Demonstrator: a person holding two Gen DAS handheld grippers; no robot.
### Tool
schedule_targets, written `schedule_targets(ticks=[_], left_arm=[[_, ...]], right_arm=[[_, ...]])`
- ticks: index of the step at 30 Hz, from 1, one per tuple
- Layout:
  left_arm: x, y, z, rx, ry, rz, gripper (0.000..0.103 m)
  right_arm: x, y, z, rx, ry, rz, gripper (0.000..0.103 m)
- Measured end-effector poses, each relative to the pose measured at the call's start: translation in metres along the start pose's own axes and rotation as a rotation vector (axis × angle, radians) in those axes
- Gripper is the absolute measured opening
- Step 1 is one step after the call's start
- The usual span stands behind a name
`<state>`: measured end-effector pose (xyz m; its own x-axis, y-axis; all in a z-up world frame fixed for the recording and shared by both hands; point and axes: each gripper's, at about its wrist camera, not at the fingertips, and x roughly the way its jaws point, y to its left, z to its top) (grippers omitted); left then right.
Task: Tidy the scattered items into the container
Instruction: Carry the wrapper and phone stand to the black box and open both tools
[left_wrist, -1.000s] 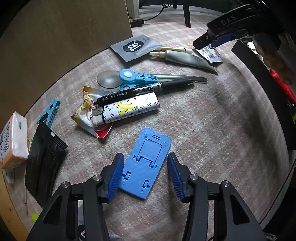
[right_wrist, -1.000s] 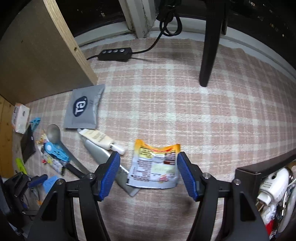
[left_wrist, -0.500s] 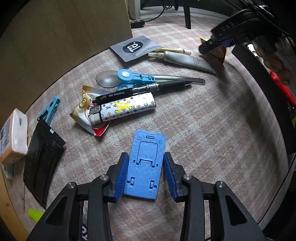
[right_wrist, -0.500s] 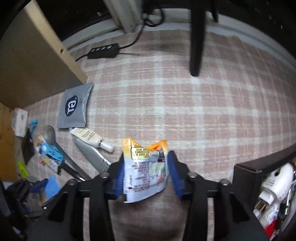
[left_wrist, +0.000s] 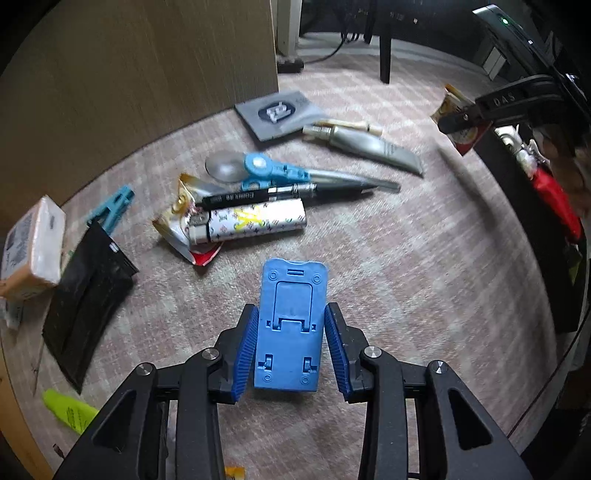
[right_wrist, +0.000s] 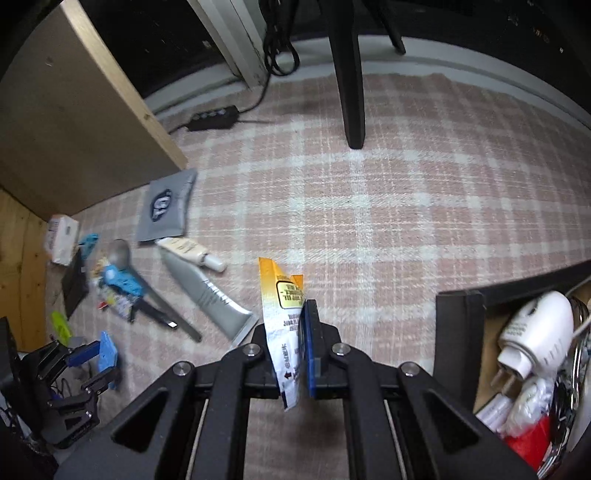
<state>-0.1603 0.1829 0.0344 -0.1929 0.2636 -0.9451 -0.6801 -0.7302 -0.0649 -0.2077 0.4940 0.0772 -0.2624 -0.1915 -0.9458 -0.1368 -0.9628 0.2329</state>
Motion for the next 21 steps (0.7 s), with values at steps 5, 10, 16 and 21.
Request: schedule_targets(ticks=[5,10,16,21], left_arm=[[-0.025,-0.012,0.003,0.008,-0.038,-0.005,0.035],[-0.040,-0.036,0.026,0.046,-0.073,-0.020,0.035],[-0.054,-0.101,0.052,0.133,-0.135,-0.070,0.035],[-0.064,-0.163,0.070,0.207,-0.174,-0.122,0.035]], right_arm=[[-0.038,0.008,-0.021,-0.020,-0.046,0.011,0.008],[-0.044,0.016,-0.027,-0.030,-0.101,0.018,0.008],[-0.080,-0.020,-0.050,-0.009,-0.181,-0.021,0.008],[-0.119,-0.075,-0.075,0.065,-0.234,-0.080,0.008]])
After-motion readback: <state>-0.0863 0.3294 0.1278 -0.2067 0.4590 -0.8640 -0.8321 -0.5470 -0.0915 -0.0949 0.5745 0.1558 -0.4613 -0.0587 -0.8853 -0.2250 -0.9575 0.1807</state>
